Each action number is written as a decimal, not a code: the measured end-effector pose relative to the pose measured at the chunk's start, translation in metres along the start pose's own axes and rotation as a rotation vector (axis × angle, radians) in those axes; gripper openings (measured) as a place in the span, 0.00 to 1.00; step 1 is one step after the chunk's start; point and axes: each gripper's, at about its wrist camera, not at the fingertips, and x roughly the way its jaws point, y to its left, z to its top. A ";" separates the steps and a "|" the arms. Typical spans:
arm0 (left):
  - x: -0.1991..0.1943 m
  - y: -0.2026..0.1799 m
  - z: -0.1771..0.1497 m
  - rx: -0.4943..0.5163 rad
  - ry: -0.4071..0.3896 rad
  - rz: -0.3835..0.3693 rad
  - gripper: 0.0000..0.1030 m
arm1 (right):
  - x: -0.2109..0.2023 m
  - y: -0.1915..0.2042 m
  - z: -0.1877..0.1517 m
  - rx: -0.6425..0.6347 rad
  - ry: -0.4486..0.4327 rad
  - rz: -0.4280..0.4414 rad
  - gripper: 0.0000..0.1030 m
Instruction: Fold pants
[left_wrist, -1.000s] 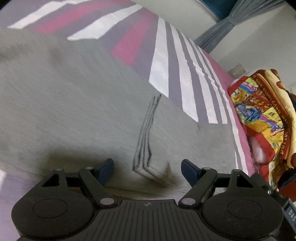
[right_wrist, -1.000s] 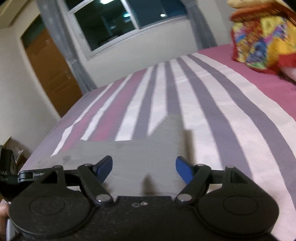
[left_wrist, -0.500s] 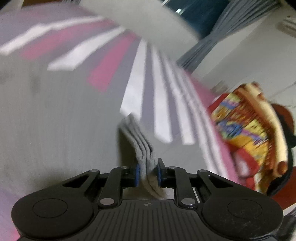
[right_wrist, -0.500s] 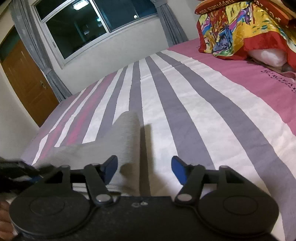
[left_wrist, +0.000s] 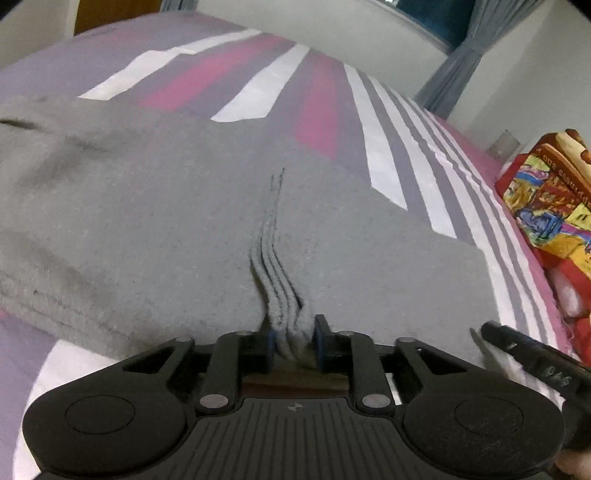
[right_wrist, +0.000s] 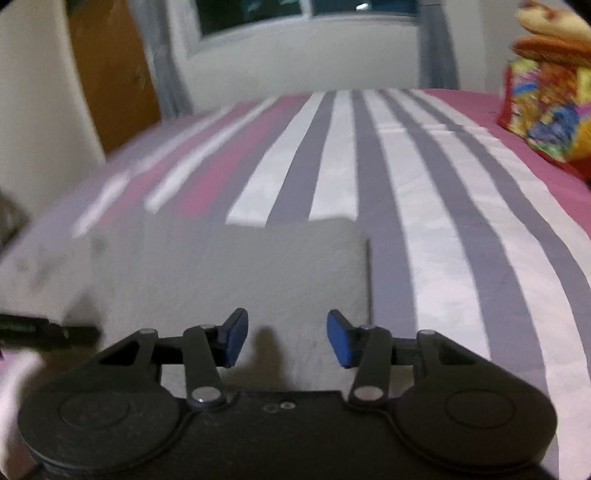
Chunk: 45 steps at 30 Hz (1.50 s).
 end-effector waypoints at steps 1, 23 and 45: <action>-0.001 -0.001 0.001 -0.008 -0.002 0.000 0.24 | 0.007 0.003 -0.003 -0.026 0.032 -0.015 0.45; 0.022 -0.048 0.026 0.163 0.029 0.123 0.45 | 0.036 0.019 0.005 -0.054 0.060 -0.029 0.52; 0.002 -0.053 -0.003 0.234 -0.003 0.154 0.45 | 0.012 0.028 -0.016 -0.039 0.075 -0.024 0.52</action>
